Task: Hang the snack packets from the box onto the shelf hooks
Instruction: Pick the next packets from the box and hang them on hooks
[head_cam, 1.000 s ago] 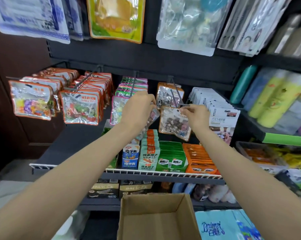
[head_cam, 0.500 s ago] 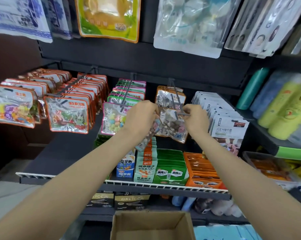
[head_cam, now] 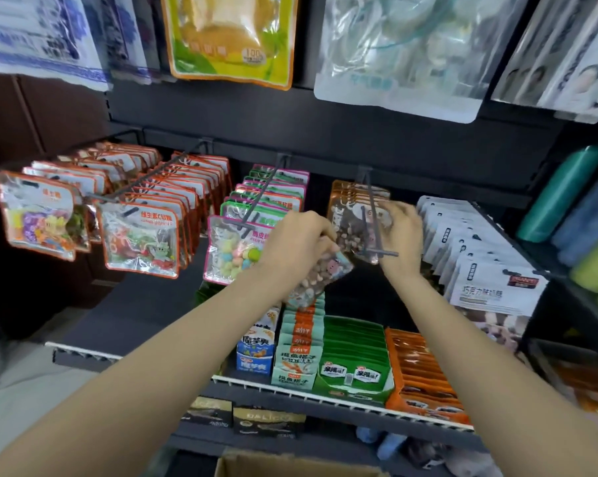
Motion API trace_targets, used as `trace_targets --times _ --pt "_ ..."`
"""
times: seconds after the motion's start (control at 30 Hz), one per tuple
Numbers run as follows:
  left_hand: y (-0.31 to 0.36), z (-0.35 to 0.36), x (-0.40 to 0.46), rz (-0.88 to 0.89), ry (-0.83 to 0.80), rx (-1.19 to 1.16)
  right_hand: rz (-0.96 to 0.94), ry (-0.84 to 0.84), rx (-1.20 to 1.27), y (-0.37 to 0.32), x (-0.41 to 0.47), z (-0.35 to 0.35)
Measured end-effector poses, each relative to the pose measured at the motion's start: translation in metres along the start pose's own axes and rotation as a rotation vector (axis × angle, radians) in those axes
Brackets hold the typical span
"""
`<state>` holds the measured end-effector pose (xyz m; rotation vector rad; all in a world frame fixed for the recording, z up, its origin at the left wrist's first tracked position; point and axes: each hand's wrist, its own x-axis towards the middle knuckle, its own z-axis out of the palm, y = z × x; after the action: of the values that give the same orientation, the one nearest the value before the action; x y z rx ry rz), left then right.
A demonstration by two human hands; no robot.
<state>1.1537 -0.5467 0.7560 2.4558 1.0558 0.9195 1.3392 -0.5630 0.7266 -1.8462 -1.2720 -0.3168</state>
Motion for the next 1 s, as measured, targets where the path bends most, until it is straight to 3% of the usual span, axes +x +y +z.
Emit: trace_targets --times 0.1,0.23,0.3,0.47,0.57,0.7,1.0 --pt "0.001 -0.001 -0.011 0.007 -0.052 -0.08 0.076 -0.033 0.114 -0.008 -0.044 -0.024" --pt "0.009 -0.01 -0.029 0.048 -0.111 -0.162 0.198 -0.497 0.408 -0.04 -0.094 -0.059" --pt "0.015 -0.014 -0.037 0.044 -0.128 -0.208 0.195 -0.607 0.455 -0.049 -0.11 -0.068" --pt "0.022 -0.016 -0.053 -0.046 -0.03 -0.423 0.201 -0.292 0.407 -0.051 -0.132 -0.076" --pt "0.011 -0.011 -0.065 -0.045 -0.055 -0.261 0.322 -0.169 0.538 -0.049 -0.142 -0.086" --pt "0.008 -0.003 -0.078 -0.041 -0.256 -0.359 0.291 -0.178 0.638 -0.044 -0.145 -0.086" --pt "0.01 0.021 -0.06 -0.013 -0.166 -0.314 0.19 -0.227 0.465 -0.037 -0.131 -0.075"
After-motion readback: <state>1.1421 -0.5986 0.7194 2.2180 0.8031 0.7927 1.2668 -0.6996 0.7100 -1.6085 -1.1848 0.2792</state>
